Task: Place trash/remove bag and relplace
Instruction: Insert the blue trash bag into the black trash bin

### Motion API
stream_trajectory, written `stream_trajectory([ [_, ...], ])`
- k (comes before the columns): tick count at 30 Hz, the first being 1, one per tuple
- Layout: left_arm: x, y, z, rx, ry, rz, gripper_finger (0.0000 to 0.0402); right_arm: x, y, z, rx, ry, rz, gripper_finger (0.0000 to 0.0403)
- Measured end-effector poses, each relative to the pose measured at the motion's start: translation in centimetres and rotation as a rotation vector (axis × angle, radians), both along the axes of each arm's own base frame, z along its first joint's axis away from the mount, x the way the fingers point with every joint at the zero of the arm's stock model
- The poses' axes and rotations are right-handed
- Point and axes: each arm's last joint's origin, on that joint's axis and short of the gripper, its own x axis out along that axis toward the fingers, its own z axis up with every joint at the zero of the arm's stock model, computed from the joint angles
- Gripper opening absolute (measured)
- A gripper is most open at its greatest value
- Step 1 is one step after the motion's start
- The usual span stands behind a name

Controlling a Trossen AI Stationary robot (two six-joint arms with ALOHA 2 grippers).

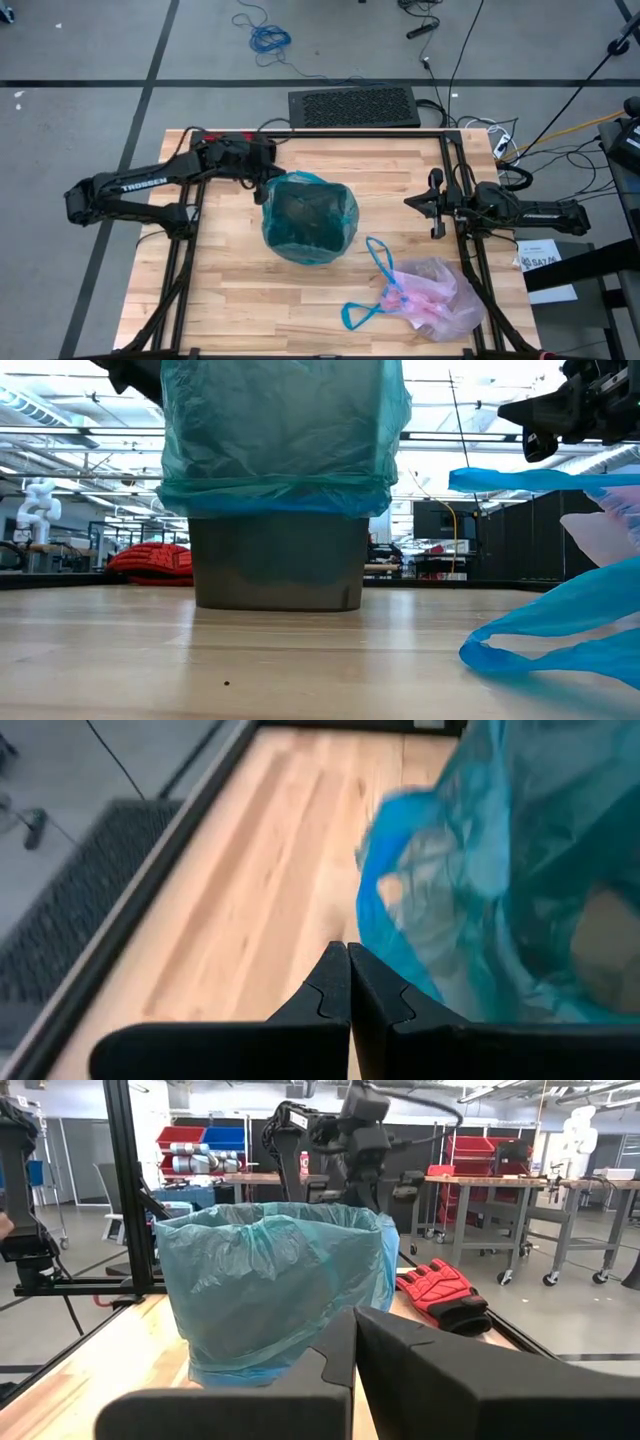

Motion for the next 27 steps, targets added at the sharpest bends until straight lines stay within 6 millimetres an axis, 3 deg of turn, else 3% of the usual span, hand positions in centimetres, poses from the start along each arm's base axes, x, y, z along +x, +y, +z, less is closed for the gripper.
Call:
stream_trajectory([
  [6, 1.0, -0.3, -1.1, -0.024, 0.056, -0.028, 0.0000, 0.0, 0.0, 0.0, 0.011, -0.001, 0.001, 0.0000],
  [15, 1.5, -1.5, -1.3, -0.048, 0.053, -0.070, 0.0000, 0.0, 0.0, -0.2, 0.012, 0.019, 0.001, 0.0000],
  [27, 1.1, -2.5, -6.1, -0.063, 0.023, 0.023, 0.0000, 0.0, 0.0, -0.3, 0.013, 0.026, 0.001, 0.0000],
])
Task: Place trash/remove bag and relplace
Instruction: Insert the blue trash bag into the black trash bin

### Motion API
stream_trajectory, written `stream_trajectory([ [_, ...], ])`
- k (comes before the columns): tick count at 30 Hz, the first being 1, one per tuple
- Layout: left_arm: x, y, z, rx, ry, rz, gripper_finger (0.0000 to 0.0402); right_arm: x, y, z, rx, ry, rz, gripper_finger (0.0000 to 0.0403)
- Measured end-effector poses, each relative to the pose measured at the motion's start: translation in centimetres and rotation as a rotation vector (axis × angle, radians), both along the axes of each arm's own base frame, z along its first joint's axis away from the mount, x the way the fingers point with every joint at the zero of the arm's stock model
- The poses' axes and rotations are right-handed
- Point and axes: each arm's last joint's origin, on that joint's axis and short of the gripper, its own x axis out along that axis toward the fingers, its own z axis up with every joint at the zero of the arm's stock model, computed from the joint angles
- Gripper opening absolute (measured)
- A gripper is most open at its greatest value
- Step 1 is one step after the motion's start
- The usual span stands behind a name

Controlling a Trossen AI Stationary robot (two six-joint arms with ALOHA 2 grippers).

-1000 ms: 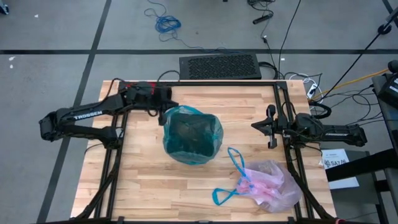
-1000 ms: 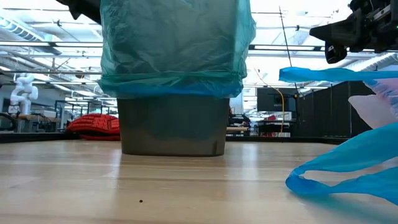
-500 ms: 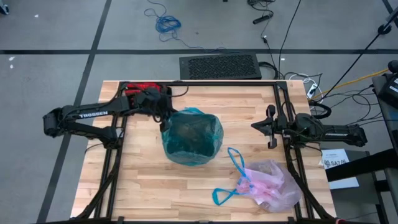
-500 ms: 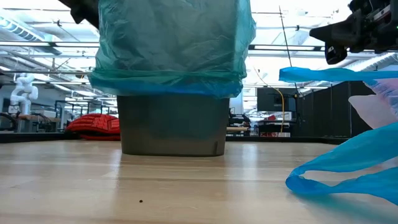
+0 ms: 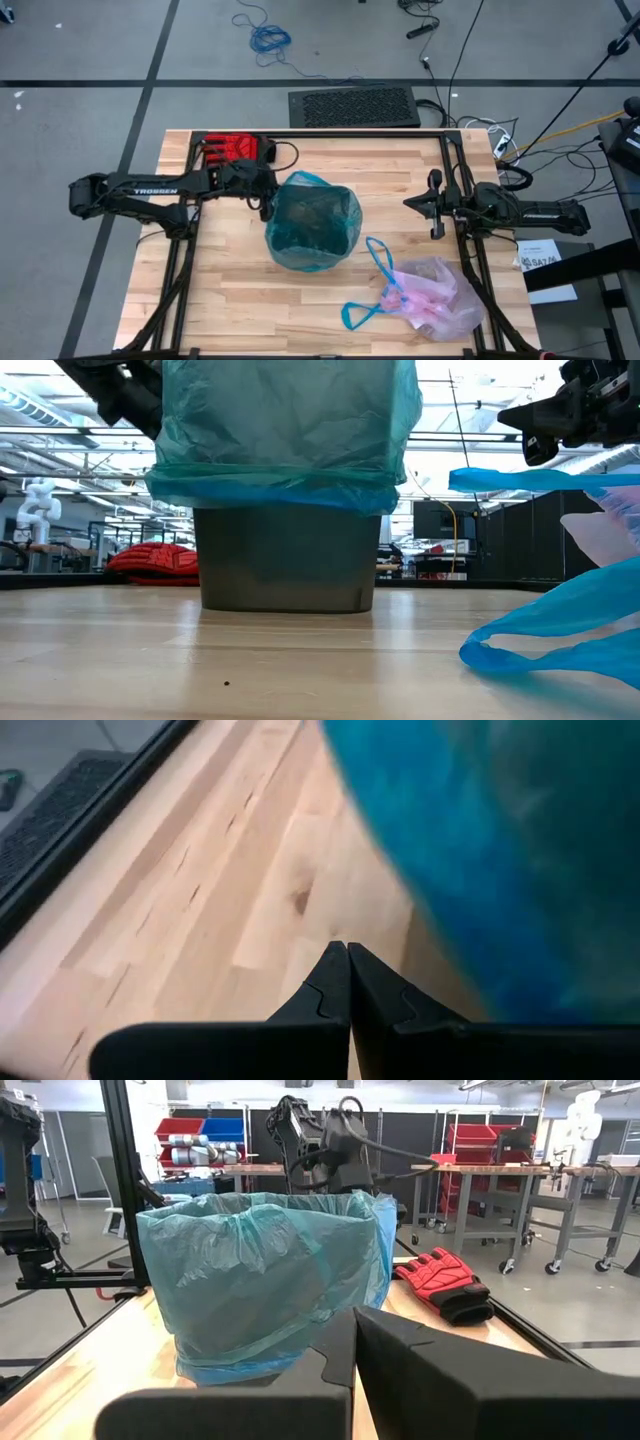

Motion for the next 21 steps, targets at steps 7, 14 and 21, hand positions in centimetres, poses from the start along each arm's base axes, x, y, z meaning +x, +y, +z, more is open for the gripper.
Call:
stream_trajectory([
  [7, -1.9, -0.1, 1.4, 0.121, -0.028, 0.103, 0.0000, 0.0, 0.0, -0.1, 0.007, 0.009, 0.001, 0.0000],
  [14, -6.6, -1.0, 3.8, 0.160, -0.060, 0.218, 0.0000, 0.1, -0.1, -0.2, 0.039, 0.017, -0.025, 0.0000],
  [21, -10.0, -3.4, 4.6, -0.054, -0.230, 0.160, 0.0000, 1.5, 0.1, -0.1, 0.041, 0.023, -0.012, 0.0000],
])
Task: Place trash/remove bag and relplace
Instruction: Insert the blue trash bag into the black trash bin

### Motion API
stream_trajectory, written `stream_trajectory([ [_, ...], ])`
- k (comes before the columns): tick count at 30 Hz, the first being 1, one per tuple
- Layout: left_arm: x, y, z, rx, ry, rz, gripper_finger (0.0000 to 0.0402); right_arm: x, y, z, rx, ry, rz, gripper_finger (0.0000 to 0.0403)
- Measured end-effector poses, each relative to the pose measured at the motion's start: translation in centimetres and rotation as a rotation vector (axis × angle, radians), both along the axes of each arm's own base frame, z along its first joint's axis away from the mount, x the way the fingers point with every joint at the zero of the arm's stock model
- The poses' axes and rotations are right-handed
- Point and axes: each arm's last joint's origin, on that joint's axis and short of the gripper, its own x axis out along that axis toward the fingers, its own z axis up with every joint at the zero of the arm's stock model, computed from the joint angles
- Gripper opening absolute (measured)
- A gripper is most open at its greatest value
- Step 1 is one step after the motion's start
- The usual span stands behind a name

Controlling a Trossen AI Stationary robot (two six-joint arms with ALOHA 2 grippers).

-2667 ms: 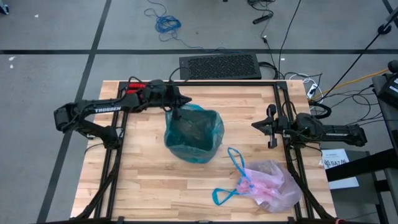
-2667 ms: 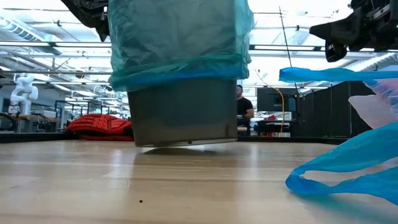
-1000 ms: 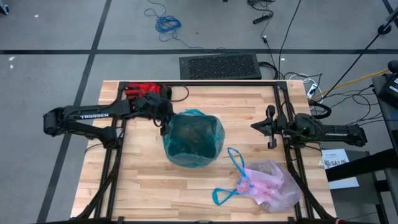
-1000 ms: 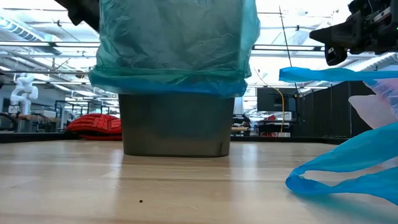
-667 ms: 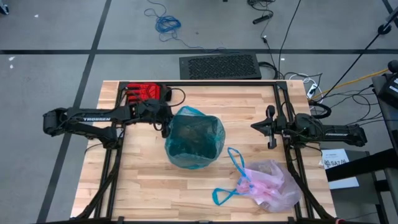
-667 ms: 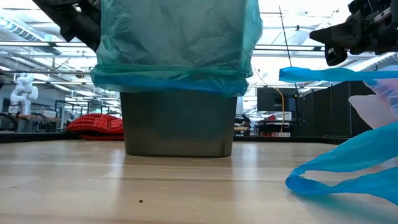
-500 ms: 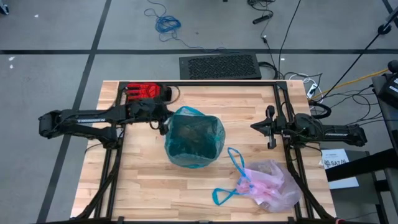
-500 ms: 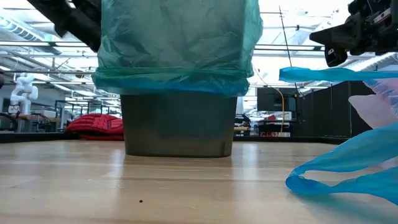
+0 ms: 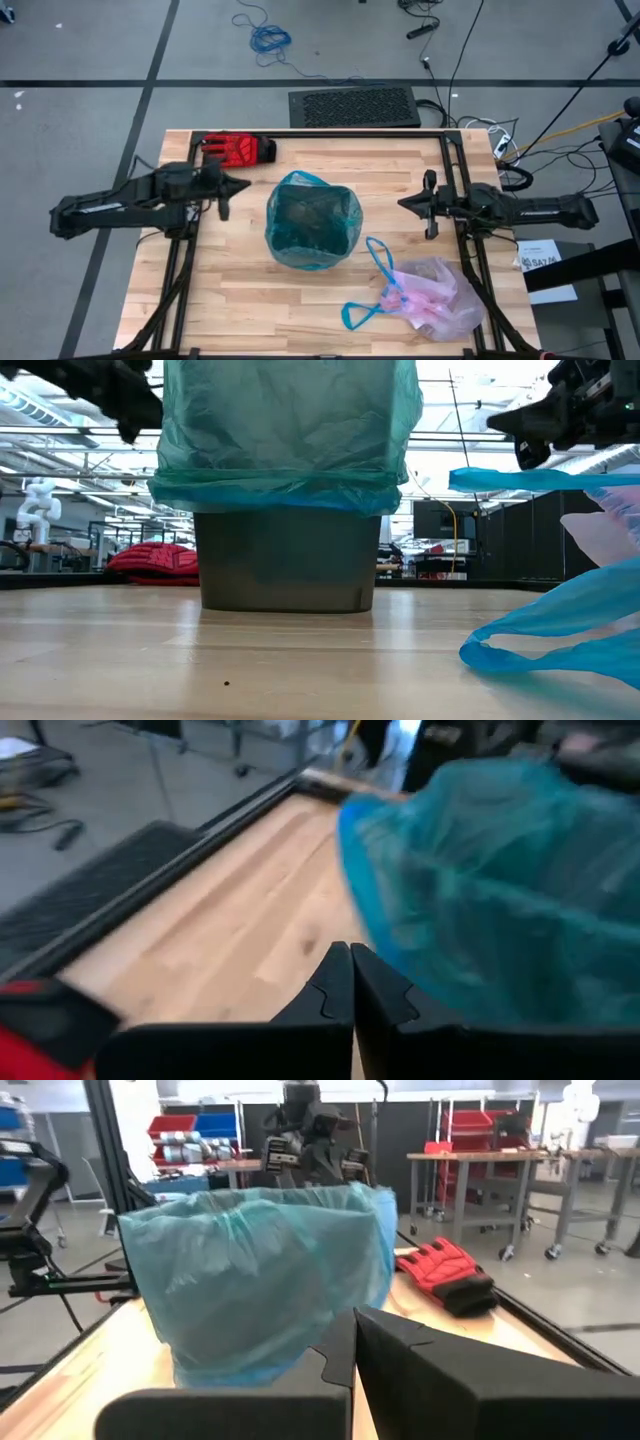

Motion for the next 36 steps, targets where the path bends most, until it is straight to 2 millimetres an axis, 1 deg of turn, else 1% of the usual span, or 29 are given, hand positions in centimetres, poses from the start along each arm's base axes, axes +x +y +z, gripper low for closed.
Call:
stream_trajectory([
  [2, 0.1, -0.5, -0.3, -0.039, -0.046, -0.029, 0.0000, 0.6, 0.2, 0.1, -0.005, -0.007, 0.015, 0.0000],
  [4, 0.5, -1.0, -1.6, -0.074, -0.062, -0.062, 0.0000, 1.3, 0.4, 0.1, -0.011, -0.010, 0.017, 0.0000],
  [6, 1.0, -1.5, -2.4, -0.093, -0.127, -0.100, 0.0000, 2.0, 0.7, -0.1, -0.024, -0.004, 0.014, 0.0000],
  [10, 2.3, -2.2, -4.4, -0.099, -0.203, -0.141, 0.0000, 3.4, 1.5, -0.5, -0.037, -0.006, 0.011, 0.0000],
  [14, 2.8, -2.8, -5.5, -0.109, -0.249, -0.153, 0.0000, 5.1, 2.5, -0.1, -0.055, -0.007, 0.008, 0.0000],
  [20, 3.9, -3.4, -5.9, -0.107, -0.248, -0.171, 0.0000, 9.4, 4.0, 1.1, -0.123, 0.073, 0.000, 0.0000],
  [23, 4.4, -3.5, -6.4, -0.103, -0.212, -0.160, 0.0000, 11.2, 4.3, 0.9, -0.151, 0.121, -0.017, 0.0000],
  [27, 4.9, -3.8, -7.1, -0.092, -0.176, -0.139, 0.0000, 12.2, 3.9, -0.2, -0.140, 0.163, -0.093, 0.0000],
  [31, 5.8, -3.9, -7.4, -0.062, -0.179, -0.133, 0.0000, 12.9, 3.8, -0.7, -0.127, 0.130, -0.098, 0.0000],
  [36, 7.0, -4.0, -8.3, -0.057, -0.162, -0.129, 0.0000, 13.5, 3.7, -1.9, -0.120, 0.165, -0.106, 0.0000],
])
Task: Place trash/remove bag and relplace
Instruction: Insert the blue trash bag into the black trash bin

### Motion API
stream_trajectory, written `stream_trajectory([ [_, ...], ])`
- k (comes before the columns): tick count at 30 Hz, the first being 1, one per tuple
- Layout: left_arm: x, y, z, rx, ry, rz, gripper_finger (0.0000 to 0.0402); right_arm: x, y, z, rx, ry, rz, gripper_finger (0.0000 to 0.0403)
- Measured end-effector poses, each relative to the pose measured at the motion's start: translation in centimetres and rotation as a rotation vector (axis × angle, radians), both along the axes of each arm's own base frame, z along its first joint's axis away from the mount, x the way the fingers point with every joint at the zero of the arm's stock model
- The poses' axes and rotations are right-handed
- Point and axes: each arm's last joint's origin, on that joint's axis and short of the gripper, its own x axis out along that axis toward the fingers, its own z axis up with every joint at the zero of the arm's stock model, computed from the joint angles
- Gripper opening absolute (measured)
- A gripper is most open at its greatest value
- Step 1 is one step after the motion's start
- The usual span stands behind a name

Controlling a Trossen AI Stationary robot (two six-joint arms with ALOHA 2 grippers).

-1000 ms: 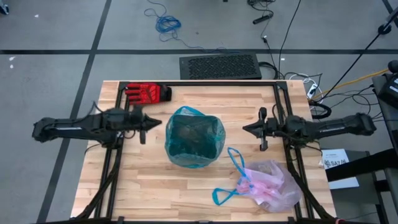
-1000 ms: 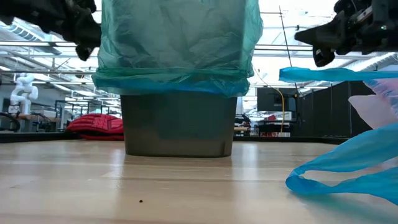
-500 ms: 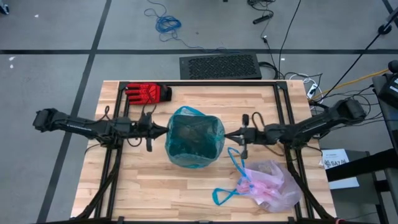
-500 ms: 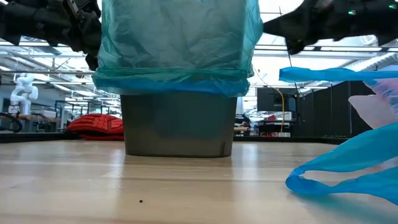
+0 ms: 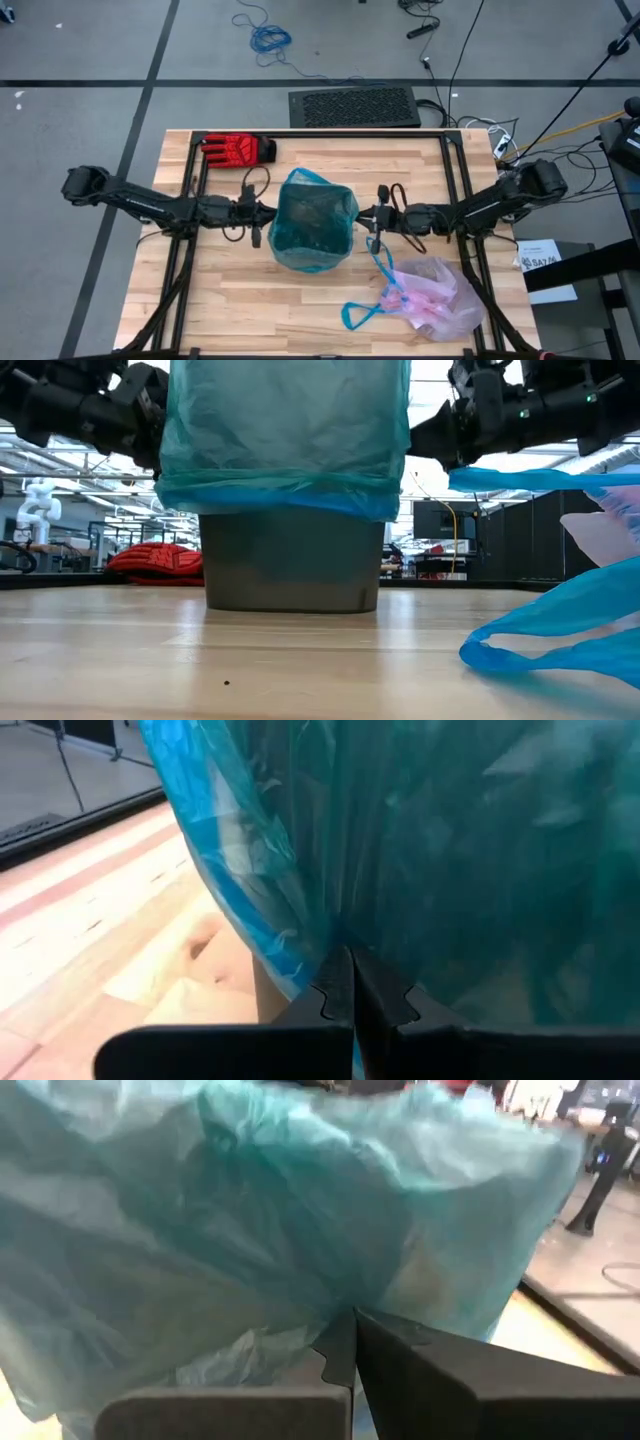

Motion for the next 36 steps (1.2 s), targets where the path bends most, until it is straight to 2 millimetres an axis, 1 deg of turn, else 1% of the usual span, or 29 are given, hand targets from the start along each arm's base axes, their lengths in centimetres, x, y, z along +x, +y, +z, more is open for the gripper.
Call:
stream_trajectory([
  [9, 1.6, -0.1, -1.8, 0.012, 0.038, 0.037, 0.0000, 0.5, 0.0, -1.5, 0.041, 0.052, -0.009, 0.0000],
  [16, 2.3, -0.1, -2.6, 0.012, 0.036, 0.048, 0.0000, 0.5, 0.1, -2.2, 0.070, 0.099, -0.015, 0.0000],
  [24, 2.6, 0.0, -2.7, 0.027, 0.013, 0.074, 0.0000, 0.1, 0.1, -2.1, 0.064, 0.135, -0.013, 0.0000],
  [29, 3.1, 0.0, -2.6, 0.059, -0.048, 0.081, 0.0000, -0.4, 0.0, -1.7, 0.058, 0.167, -0.013, 0.0000],
  [36, 3.4, -0.1, -3.3, 0.059, -0.032, 0.064, 0.0000, -1.7, -0.2, -0.1, 0.055, 0.178, -0.019, 0.0000],
])
